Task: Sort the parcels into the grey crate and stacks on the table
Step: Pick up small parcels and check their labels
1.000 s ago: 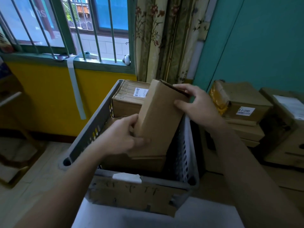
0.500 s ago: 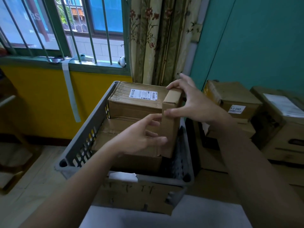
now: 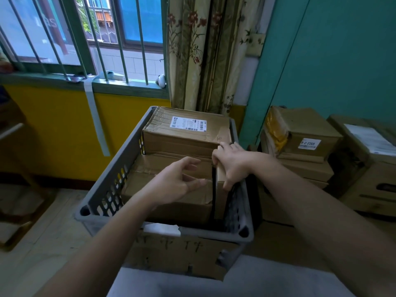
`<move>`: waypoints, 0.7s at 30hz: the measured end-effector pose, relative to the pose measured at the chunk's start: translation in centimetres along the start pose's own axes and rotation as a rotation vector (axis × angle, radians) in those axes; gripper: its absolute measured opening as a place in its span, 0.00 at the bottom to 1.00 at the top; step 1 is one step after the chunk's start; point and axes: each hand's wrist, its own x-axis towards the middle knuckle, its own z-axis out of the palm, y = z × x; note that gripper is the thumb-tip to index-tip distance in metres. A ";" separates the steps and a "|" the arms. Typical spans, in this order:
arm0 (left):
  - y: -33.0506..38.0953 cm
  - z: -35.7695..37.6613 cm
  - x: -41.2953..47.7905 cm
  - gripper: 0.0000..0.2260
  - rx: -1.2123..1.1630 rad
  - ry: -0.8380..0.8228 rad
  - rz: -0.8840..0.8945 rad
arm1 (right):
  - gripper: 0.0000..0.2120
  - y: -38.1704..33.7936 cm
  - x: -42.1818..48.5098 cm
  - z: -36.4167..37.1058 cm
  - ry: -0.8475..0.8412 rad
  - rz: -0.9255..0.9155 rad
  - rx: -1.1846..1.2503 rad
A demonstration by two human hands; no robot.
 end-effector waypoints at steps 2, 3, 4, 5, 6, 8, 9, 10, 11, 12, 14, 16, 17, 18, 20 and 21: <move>-0.2 0.1 -0.2 0.27 0.021 0.005 0.004 | 0.49 -0.5 1.0 0.8 -0.029 0.037 -0.144; -0.3 0.2 -0.3 0.28 0.028 0.008 0.008 | 0.54 -0.8 1.4 1.1 -0.040 0.048 -0.211; -0.4 0.2 -0.5 0.28 0.035 0.010 0.013 | 0.57 -1.2 1.6 1.5 -0.045 0.052 -0.259; -0.5 0.3 -0.5 0.28 0.041 0.011 0.016 | 0.59 -1.5 1.9 1.8 -0.050 0.053 -0.286; -0.6 0.3 -0.7 0.29 0.046 0.012 0.014 | 0.61 -1.7 2.2 2.1 -0.065 0.056 -0.305; -0.7 0.5 -0.9 0.29 0.061 0.008 0.006 | 0.63 -2.0 2.8 2.7 -0.111 0.075 -0.330; -0.8 0.6 -1.0 0.30 0.071 0.006 0.001 | 0.64 -2.2 3.2 2.9 -0.127 0.087 -0.349; -0.9 0.6 -1.1 0.30 0.081 0.002 -0.001 | 0.65 -2.4 3.4 3.0 -0.134 0.096 -0.362; -1.0 0.7 -1.2 0.30 0.087 -0.002 -0.004 | 0.65 -2.6 3.6 3.0 -0.137 0.098 -0.371; -1.2 0.8 -1.3 0.30 0.086 -0.004 -0.008 | 0.66 -2.9 3.6 2.9 -0.142 0.095 -0.378; -1.3 0.9 -1.5 0.29 0.079 -0.003 -0.018 | 0.67 -3.4 3.5 2.8 -0.156 0.099 -0.383; -1.4 1.1 -1.7 0.29 0.074 0.006 -0.024 | 0.68 -3.5 3.2 2.8 -0.159 0.113 -0.387; -1.4 1.2 -1.8 0.29 0.070 0.012 -0.024 | 0.68 -3.5 3.0 2.9 -0.155 0.119 -0.387; -1.4 1.3 -1.9 0.28 0.068 0.016 -0.022 | 0.69 -3.4 2.7 3.0 -0.151 0.126 -0.383; -1.5 1.4 -2.1 0.28 0.067 0.021 -0.018 | 0.71 -3.0 2.1 3.3 -0.126 0.136 -0.360; -1.6 1.5 -2.1 0.28 0.064 0.026 -0.016 | 0.71 -2.8 1.7 3.3 -0.096 0.129 -0.347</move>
